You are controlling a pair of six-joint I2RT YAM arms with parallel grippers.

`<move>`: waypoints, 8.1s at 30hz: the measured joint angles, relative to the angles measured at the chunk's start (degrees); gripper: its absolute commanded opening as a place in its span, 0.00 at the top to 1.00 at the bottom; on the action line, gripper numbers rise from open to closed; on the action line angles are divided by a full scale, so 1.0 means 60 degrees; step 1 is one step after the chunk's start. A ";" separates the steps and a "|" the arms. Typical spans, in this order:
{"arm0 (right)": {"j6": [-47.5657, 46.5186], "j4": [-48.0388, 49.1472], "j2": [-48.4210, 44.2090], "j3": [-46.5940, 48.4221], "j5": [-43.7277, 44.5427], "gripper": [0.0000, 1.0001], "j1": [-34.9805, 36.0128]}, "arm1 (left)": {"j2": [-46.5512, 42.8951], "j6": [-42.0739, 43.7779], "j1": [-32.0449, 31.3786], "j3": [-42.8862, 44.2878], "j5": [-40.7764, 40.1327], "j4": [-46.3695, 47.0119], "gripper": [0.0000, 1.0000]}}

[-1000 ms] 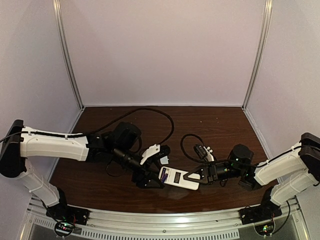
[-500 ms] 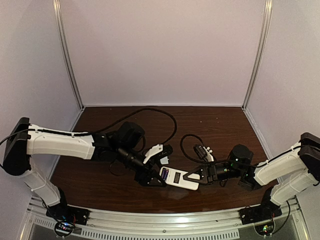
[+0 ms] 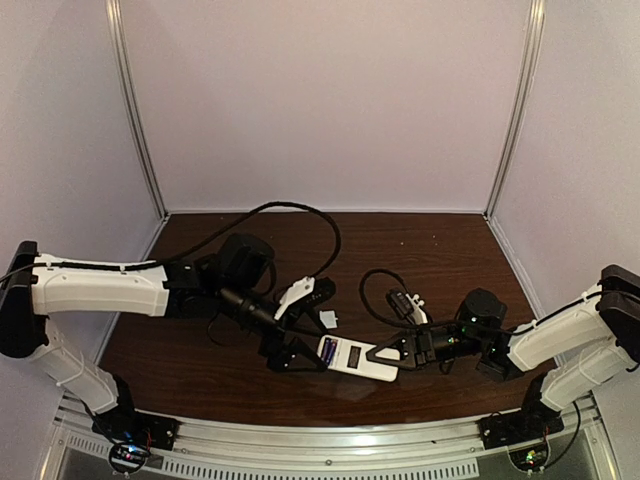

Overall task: Load the batteries into the remote control
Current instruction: Adjust the battery in the battery compartment, then load the battery into the battery compartment, then pass from the right arm to the left, then pass from the left arm to the right

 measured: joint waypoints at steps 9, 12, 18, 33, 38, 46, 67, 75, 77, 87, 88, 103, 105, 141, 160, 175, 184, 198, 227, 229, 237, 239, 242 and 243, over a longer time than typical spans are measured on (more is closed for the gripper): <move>0.0000 0.0000 0.0029 0.0036 -0.0066 1.00 0.0000 | -0.0066 0.0120 0.0000 0.0000 0.0007 0.0000 0.07; 0.0000 0.0000 0.0029 0.0040 -0.0084 1.00 0.0000 | 0.0044 0.0120 0.0000 0.0004 0.0007 0.0004 0.10; 0.0004 -0.0004 0.0029 0.0069 -0.0109 1.00 0.0000 | 0.0324 0.0149 0.0000 0.0007 0.0007 -0.0022 0.16; 0.0000 -0.0018 0.0029 0.0098 -0.0157 1.00 0.0091 | 0.0579 0.0127 0.0000 0.0168 0.0335 -0.0007 0.35; 0.0000 -0.0091 0.0029 0.0098 -0.0120 1.00 0.0098 | 0.0743 0.0073 0.0000 0.0197 0.0652 0.0036 0.45; -0.0153 -0.0135 0.0025 0.0098 -0.0106 1.00 0.0138 | 0.1009 -0.0189 0.0098 0.0222 0.1206 0.0153 0.64; -0.0965 -0.1657 -0.0743 0.0229 0.0080 1.00 0.0178 | 0.1614 -0.1315 0.0306 0.0229 0.2248 0.0590 0.57; -0.1115 -0.1843 -0.0900 0.0291 0.0171 1.00 0.0178 | 0.1617 -0.1606 0.0401 0.0229 0.2229 0.0743 0.45; -0.1118 -0.1840 -0.0918 0.0291 0.0168 1.00 0.0186 | 0.1617 -0.1628 0.0404 0.0226 0.2229 0.0780 0.42; -0.1118 -0.1818 -0.0922 0.0346 0.0160 1.00 0.0204 | 0.1585 -0.1654 0.0466 0.0106 0.2240 0.1093 0.33; -0.1118 -0.1818 -0.0922 0.0346 0.0160 1.00 0.0211 | 0.1577 -0.1654 0.0466 0.0091 0.2240 0.1107 0.33; -0.1195 -0.1843 -0.0976 0.0361 0.0430 1.00 0.0211 | 0.1537 -0.2401 0.0678 -0.0226 0.2725 0.1894 0.54; -0.1279 -0.1927 -0.1060 0.0386 0.0488 1.00 0.0211 | 0.1537 -0.2718 0.0739 -0.0317 0.2860 0.2200 0.54; -0.1530 -0.2670 -0.1545 0.0463 0.0550 1.00 0.0200 | 0.1668 -0.4652 0.0896 -0.0838 0.2481 0.4503 0.45; -0.1359 -0.2994 -0.1545 0.0382 0.0379 1.00 -0.0040 | 0.1337 -0.3308 0.0816 -0.0517 0.1341 0.2954 0.52; -0.1494 -0.3107 -0.1745 0.0382 0.0113 1.00 -0.0040 | 0.1188 -0.2776 0.0470 -0.0331 0.1228 0.2273 0.40; -0.1621 -0.3388 -0.1789 0.0386 0.0120 1.00 -0.0044 | 0.1534 -0.2641 0.0270 -0.0106 0.1435 0.1876 0.61; -0.1971 -0.3763 -0.2189 0.0441 -0.0047 1.00 -0.0062 | -0.0066 -0.2335 0.0248 -0.1275 -0.0474 0.2364 0.03; -0.2295 -0.5082 -0.2350 0.0841 -0.0448 0.99 -0.0062 | 0.0721 0.4488 -0.2991 0.1104 -0.6721 -0.0521 0.29; -0.2295 -0.5074 -0.2324 0.0849 -0.0444 0.96 -0.0066 | 0.0721 0.4550 -0.3005 0.1115 -0.6761 -0.0670 0.39; -0.2262 -0.5042 -0.2310 0.0882 -0.0423 0.51 -0.0178 | 0.0725 0.4299 -0.3056 0.1184 -0.6918 -0.0882 0.53; -0.2244 -0.5056 -0.2357 0.0900 -0.0463 0.45 -0.0328 | 0.0725 0.3996 -0.3056 0.1184 -0.7100 -0.0820 0.55; -0.2178 -0.5107 -0.2648 0.0896 -0.0419 0.41 -0.0798 | 0.0761 0.3457 -0.3045 0.1195 -0.7359 -0.0623 0.57; -0.2146 -0.5115 -0.2801 0.0900 -0.0390 0.41 -0.0918 | 0.0820 0.3224 -0.3045 0.1217 -0.7475 -0.0506 0.57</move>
